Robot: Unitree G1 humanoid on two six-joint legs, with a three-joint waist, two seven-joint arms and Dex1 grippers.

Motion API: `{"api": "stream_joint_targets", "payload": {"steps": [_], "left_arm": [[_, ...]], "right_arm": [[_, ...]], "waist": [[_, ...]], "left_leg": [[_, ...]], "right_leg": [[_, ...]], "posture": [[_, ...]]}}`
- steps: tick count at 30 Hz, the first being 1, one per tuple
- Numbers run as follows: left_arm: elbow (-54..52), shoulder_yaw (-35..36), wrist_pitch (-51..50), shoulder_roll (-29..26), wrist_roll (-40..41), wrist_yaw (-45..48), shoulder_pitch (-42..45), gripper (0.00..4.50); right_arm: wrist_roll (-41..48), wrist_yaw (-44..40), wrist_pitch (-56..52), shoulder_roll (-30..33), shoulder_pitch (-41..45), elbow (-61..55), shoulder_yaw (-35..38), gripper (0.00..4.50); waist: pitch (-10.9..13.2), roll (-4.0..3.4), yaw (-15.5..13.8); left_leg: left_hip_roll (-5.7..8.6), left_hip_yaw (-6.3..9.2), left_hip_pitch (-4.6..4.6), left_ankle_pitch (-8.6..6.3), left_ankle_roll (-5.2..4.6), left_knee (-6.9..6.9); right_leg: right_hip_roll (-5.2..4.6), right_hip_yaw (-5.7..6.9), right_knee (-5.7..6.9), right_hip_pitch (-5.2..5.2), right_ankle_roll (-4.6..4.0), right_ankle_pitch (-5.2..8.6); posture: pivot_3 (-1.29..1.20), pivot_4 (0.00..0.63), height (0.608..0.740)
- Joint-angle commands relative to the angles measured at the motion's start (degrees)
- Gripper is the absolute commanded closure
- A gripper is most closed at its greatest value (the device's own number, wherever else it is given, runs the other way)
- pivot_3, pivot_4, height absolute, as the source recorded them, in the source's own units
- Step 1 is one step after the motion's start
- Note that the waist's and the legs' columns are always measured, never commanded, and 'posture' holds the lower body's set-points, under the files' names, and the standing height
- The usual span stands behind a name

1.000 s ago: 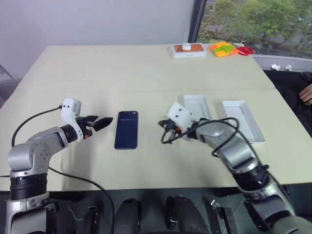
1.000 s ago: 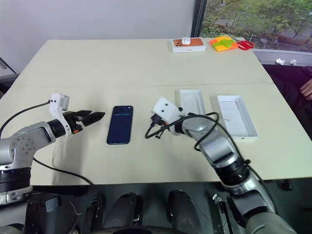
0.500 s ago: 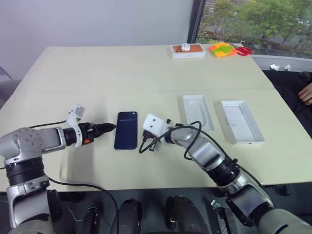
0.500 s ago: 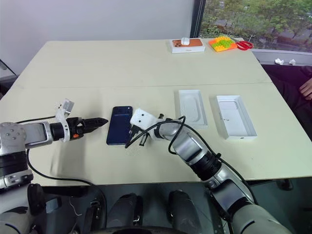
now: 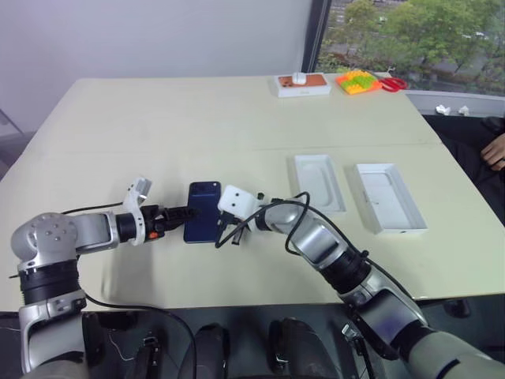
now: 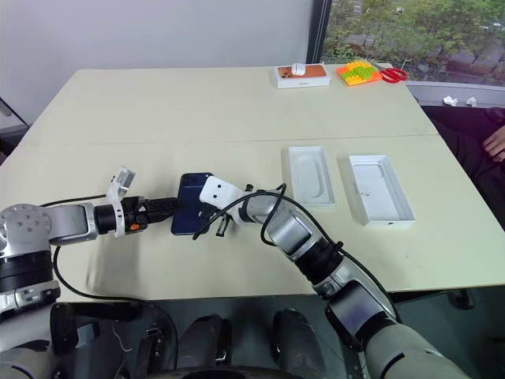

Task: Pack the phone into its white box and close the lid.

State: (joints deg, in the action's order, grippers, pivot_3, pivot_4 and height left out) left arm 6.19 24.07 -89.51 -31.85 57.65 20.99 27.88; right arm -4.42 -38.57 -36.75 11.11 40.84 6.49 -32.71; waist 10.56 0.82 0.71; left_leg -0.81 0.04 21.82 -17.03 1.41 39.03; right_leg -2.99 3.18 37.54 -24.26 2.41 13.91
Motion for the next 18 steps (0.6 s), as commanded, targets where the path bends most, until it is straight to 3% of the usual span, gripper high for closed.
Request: {"api": "stream_joint_targets", "payload": {"steps": [1,12,18], "left_arm": [[0.01,-3.48,-2.99,3.57,5.3,-0.89,-1.52,0.0],[1.63,0.28,-2.99,6.67,11.11,-10.31,0.13,0.0],[2.66,4.08,-2.99,5.26,10.73,-13.94,0.33,0.0]], "right_arm": [[0.0,-0.58,1.29,-2.29,0.67,-0.8,-0.29,4.47],[-0.79,-0.96,0.7,-2.49,-0.14,-1.33,0.57,4.47],[-1.0,-1.12,0.35,-1.84,-0.61,-2.35,0.75,4.47]], "waist": [[0.0,0.0,-0.1],[0.01,0.03,0.02],[0.01,0.03,0.11]], "left_leg": [[0.0,0.0,0.0,0.0,0.0,0.0],[0.06,0.01,0.12,0.0,0.0,0.0],[0.05,0.01,0.11,0.0,0.0,0.0]], "right_leg": [[-0.01,0.0,0.0,0.01,0.0,0.0],[-0.08,0.01,-0.02,-0.09,0.0,0.0],[-0.04,0.01,-0.02,-0.09,0.0,0.0]], "posture": [[0.0,0.15,0.74],[0.0,0.15,0.74],[0.0,0.15,0.74]]}}
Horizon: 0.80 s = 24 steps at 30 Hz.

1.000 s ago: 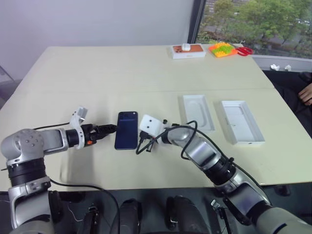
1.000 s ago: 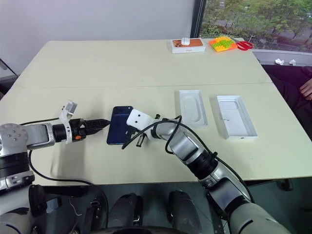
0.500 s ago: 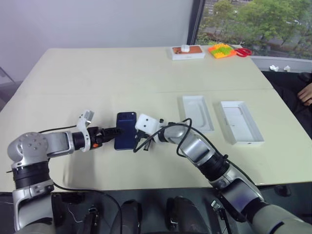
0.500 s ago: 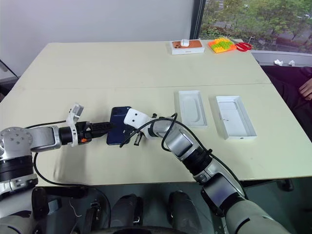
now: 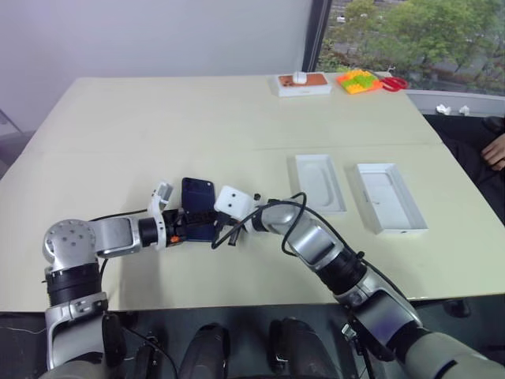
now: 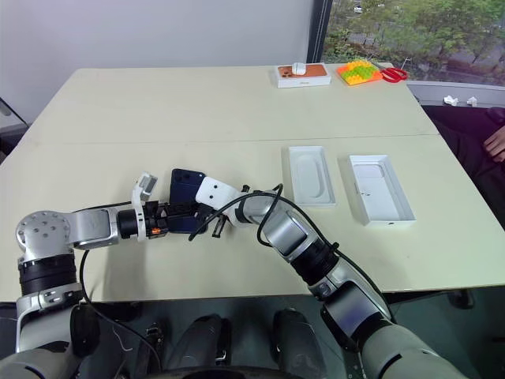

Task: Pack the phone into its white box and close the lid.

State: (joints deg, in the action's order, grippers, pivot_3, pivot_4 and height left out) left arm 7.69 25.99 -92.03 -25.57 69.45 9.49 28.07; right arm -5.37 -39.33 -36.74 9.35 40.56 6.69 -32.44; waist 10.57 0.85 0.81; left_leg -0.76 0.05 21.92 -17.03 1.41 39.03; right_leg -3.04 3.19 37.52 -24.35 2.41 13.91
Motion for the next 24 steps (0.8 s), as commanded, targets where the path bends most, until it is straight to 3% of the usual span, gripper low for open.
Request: {"api": "stream_joint_targets", "payload": {"steps": [1,12,19,24], "left_arm": [[1.71,2.9,-0.47,-1.47,-1.1,-2.56,0.37,0.0],[4.57,5.38,-0.46,-2.76,-2.66,-3.03,1.57,0.0],[4.79,6.31,-0.09,-2.74,-4.38,-1.73,2.24,3.31],[3.96,6.37,0.11,-2.34,-5.32,-0.12,2.19,3.31]], "right_arm": [[-0.09,-0.42,0.29,0.06,-0.39,-2.73,0.53,4.47],[-0.29,-0.44,-0.7,0.89,-1.54,-4.64,0.65,4.47],[-0.39,-0.29,-1.49,1.14,-2.1,-5.45,0.74,4.5],[-0.35,-0.25,-1.98,1.45,-2.36,-6.09,0.79,4.5]], "waist": [[0.0,0.0,0.07],[0.01,0.01,0.24],[0.02,0.03,0.14],[0.03,0.04,0.1]], "left_leg": [[-0.01,0.0,0.0,0.0,0.0,0.0],[-0.12,0.05,-0.01,0.01,0.01,-0.06],[-0.12,0.05,0.1,0.01,0.04,-0.06],[-0.11,0.06,0.17,0.05,0.1,-0.07]], "right_leg": [[0.02,0.0,0.0,0.0,0.0,0.0],[0.16,0.0,0.01,-0.04,-0.01,0.0],[0.15,0.0,0.01,-0.16,-0.01,0.0],[0.12,0.01,0.0,-0.21,-0.01,0.0]], "posture": [[0.0,0.15,0.74],[0.0,0.15,0.74],[0.0,0.15,0.74],[0.0,0.15,0.74]]}}
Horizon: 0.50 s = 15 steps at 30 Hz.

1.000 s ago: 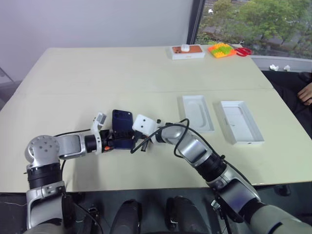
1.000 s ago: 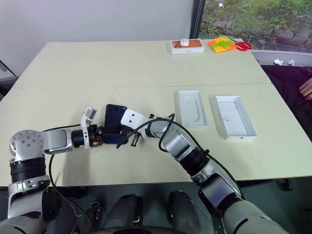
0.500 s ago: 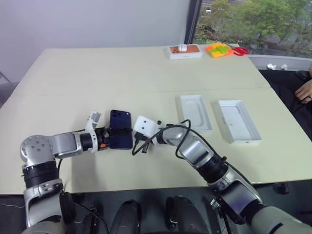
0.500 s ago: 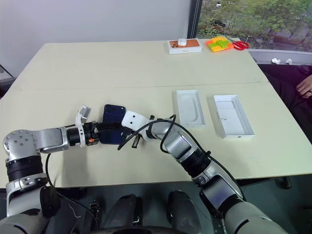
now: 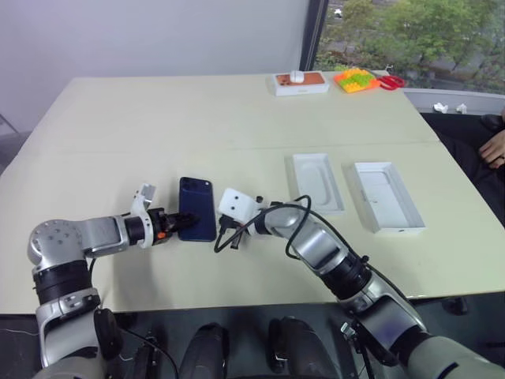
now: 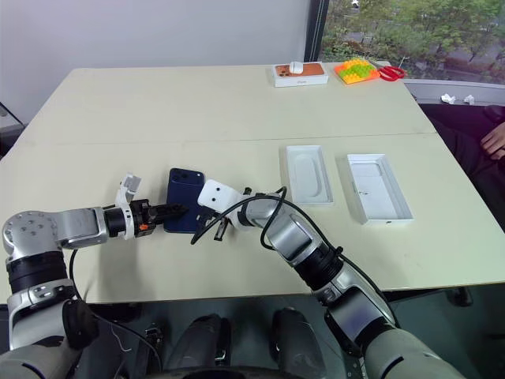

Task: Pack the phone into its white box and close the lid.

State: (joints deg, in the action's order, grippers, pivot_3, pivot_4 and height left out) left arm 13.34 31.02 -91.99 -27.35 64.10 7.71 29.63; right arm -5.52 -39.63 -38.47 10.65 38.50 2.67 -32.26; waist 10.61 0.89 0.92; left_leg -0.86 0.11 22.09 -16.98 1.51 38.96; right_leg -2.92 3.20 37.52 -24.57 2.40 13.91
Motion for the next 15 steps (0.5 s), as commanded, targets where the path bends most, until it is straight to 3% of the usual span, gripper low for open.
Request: {"api": "stream_joint_targets", "payload": {"steps": [1,6,10,15], "left_arm": [[-1.7,1.52,0.04,-0.42,-0.08,1.8,0.64,3.31],[-2.05,2.79,-0.28,-0.02,0.24,3.06,0.55,3.31],[-2.45,3.33,-0.5,0.03,0.7,3.58,0.25,4.47],[-6.65,2.73,-0.51,-0.21,3.84,6.03,-1.33,4.47]], "right_arm": [[-0.18,0.03,-0.31,0.27,-0.37,-2.25,0.65,4.5],[-0.61,-0.16,-1.02,2.41,-1.19,-5.58,0.78,4.5],[-0.29,-0.28,-3.94,5.64,-2.26,-12.33,2.79,4.5],[2.67,-3.41,-9.75,13.61,-5.42,-26.52,8.26,4.5]], "waist": [[0.0,0.0,-0.01],[0.0,0.0,-0.09],[0.01,0.01,-0.16],[0.05,0.02,-0.21]], "left_leg": [[0.0,0.0,0.01,0.0,0.0,0.0],[0.0,0.01,0.05,0.0,0.01,0.0],[0.03,0.03,0.13,0.01,0.01,0.01],[0.05,0.03,0.22,0.01,0.03,0.0]], "right_leg": [[-0.01,0.0,0.0,0.0,0.0,0.0],[-0.02,0.01,-0.03,-0.02,0.0,0.0],[-0.06,0.03,-0.08,-0.04,0.0,0.0],[-0.08,0.04,-0.12,-0.12,0.0,0.0]], "posture": [[0.0,0.15,0.74],[0.0,0.15,0.74],[0.0,0.15,0.74],[0.0,0.15,0.74]]}}
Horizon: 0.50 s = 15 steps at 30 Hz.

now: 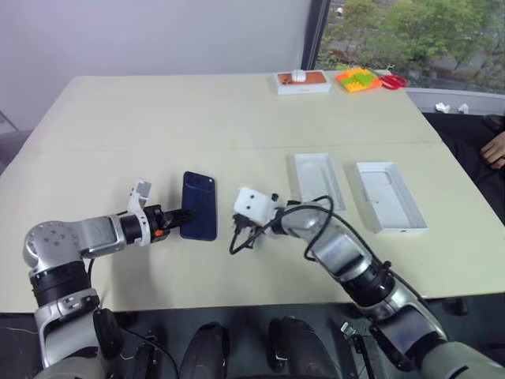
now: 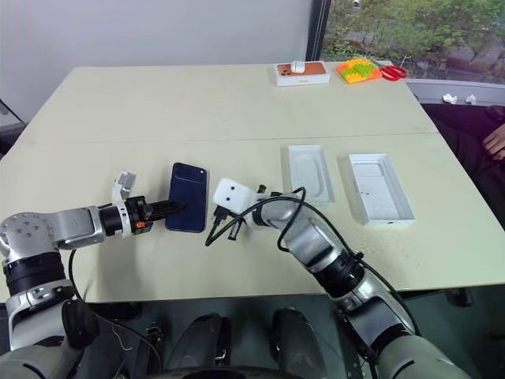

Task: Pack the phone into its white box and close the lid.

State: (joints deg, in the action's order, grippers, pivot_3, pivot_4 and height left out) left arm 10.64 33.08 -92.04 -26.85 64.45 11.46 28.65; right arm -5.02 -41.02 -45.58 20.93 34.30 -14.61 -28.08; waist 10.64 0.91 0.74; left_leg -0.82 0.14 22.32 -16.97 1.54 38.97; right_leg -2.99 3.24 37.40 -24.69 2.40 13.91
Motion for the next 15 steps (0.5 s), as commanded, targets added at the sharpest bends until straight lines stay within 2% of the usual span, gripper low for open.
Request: {"api": "stream_joint_targets", "payload": {"steps": [1,8,11,12,15], "left_arm": [[-4.48,0.66,-0.46,-0.64,4.01,2.48,-0.47,4.47],[-5.76,-0.14,-0.46,0.88,7.71,1.17,0.21,4.47],[-7.78,-2.6,-0.46,3.29,9.02,0.87,1.58,4.5],[-8.39,-3.3,-0.46,3.89,9.21,0.8,1.88,4.5],[-9.33,-4.38,-0.46,4.97,9.99,0.49,2.08,4.5]], "right_arm": [[2.82,-2.56,-3.48,4.8,-1.84,-11.39,5.04,4.5],[8.11,-8.27,-6.21,18.52,-5.82,-19.19,14.47,4.5],[9.01,-13.8,-0.21,28.65,-10.86,-16.94,18.88,3.63],[8.65,-14.44,2.43,30.97,-12.16,-15.76,19.52,3.13],[9.57,-14.84,6.11,32.84,-13.5,-12.08,20.55,1.7]], "waist": [[0.01,0.01,-0.04],[0.09,0.09,-0.19],[0.15,0.13,-0.73],[0.22,0.25,-1.16],[0.34,0.4,-0.82]], "left_leg": [[0.0,0.01,0.02,0.0,0.0,-0.01],[0.01,0.02,0.06,0.0,0.0,0.0],[0.01,0.03,0.08,-0.01,-0.02,-0.01],[0.02,0.05,0.11,-0.02,-0.03,-0.01],[0.02,-0.03,0.11,-0.04,-0.07,0.0]], "right_leg": [[0.0,0.01,-0.01,-0.02,0.0,0.0],[0.0,0.03,-0.12,0.0,0.0,0.0],[0.03,0.04,-0.2,0.02,0.01,0.01],[0.02,0.07,-0.23,0.03,0.02,0.01],[0.05,0.02,-0.31,0.06,0.01,0.01]], "posture": [[0.0,0.15,0.74],[0.0,0.15,0.74],[0.0,0.15,0.74],[0.0,0.15,0.74],[0.0,0.15,0.74]]}}
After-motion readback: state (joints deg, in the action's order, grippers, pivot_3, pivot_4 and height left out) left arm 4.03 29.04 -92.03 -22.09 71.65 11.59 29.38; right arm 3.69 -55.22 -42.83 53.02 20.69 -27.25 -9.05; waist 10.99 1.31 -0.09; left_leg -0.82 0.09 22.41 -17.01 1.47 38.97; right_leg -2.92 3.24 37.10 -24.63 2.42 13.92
